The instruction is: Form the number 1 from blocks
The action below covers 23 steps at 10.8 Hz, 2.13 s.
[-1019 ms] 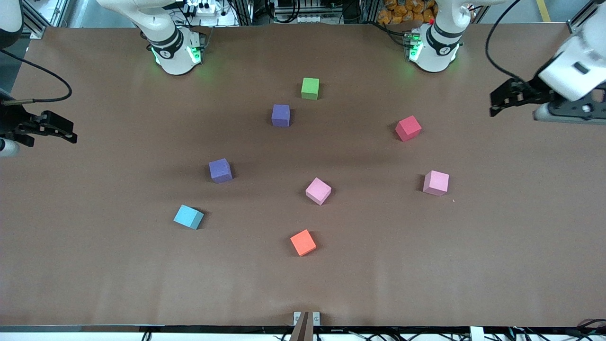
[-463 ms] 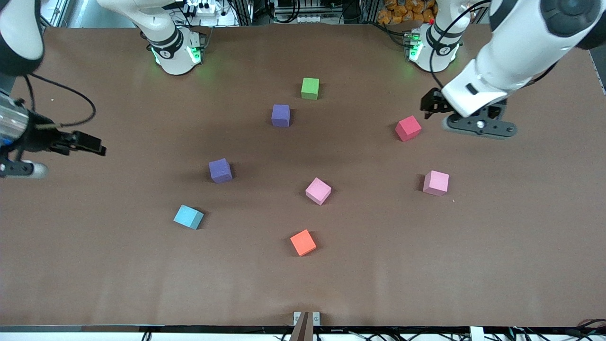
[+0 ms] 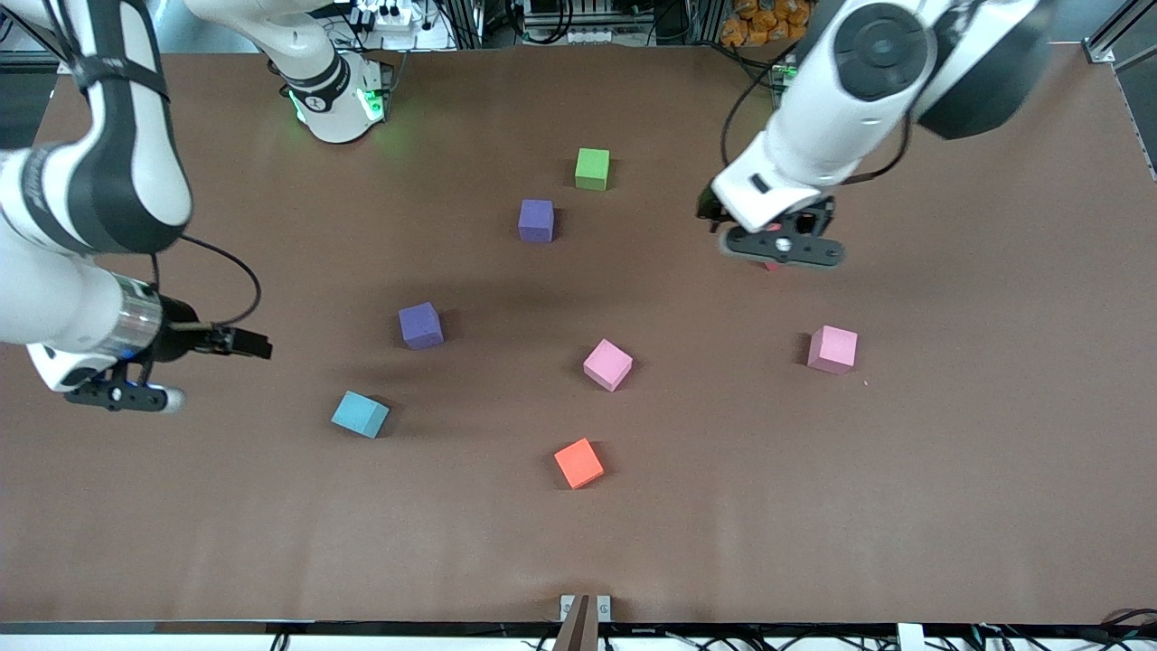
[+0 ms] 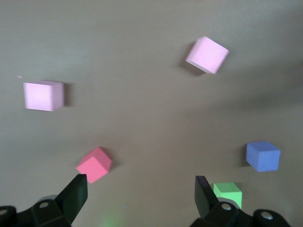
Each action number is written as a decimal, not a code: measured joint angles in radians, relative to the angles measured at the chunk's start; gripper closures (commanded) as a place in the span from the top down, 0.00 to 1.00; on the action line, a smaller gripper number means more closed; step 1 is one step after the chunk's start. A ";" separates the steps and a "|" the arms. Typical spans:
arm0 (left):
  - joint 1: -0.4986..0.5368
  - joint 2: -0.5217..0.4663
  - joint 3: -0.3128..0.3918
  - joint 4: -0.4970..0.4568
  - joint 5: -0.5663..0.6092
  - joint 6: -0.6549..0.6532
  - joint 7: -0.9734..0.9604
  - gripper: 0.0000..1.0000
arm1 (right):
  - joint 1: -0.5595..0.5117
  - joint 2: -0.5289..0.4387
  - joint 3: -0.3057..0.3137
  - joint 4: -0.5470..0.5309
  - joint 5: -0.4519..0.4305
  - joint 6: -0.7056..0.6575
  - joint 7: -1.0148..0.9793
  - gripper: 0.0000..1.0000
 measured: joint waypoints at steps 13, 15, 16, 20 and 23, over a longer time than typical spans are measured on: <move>0.494 -0.162 -0.188 -0.721 0.054 0.417 -0.012 1.00 | 0.118 0.327 -0.067 0.001 0.100 0.285 0.222 1.00; 0.563 -0.199 -0.232 -0.800 -0.011 0.472 -0.022 1.00 | 0.130 0.344 -0.073 0.001 0.102 0.301 0.222 1.00; 0.584 -0.212 -0.266 -0.832 -0.040 0.506 -0.056 1.00 | 0.132 0.353 -0.074 0.001 0.103 0.313 0.222 1.00; 0.592 -0.220 -0.355 -0.947 -0.047 0.671 -0.207 1.00 | 0.138 0.377 -0.075 0.003 0.107 0.329 0.222 1.00; 0.603 -0.214 -0.354 -0.997 -0.049 0.731 -0.207 1.00 | 0.152 0.401 -0.075 0.003 0.109 0.343 0.222 0.57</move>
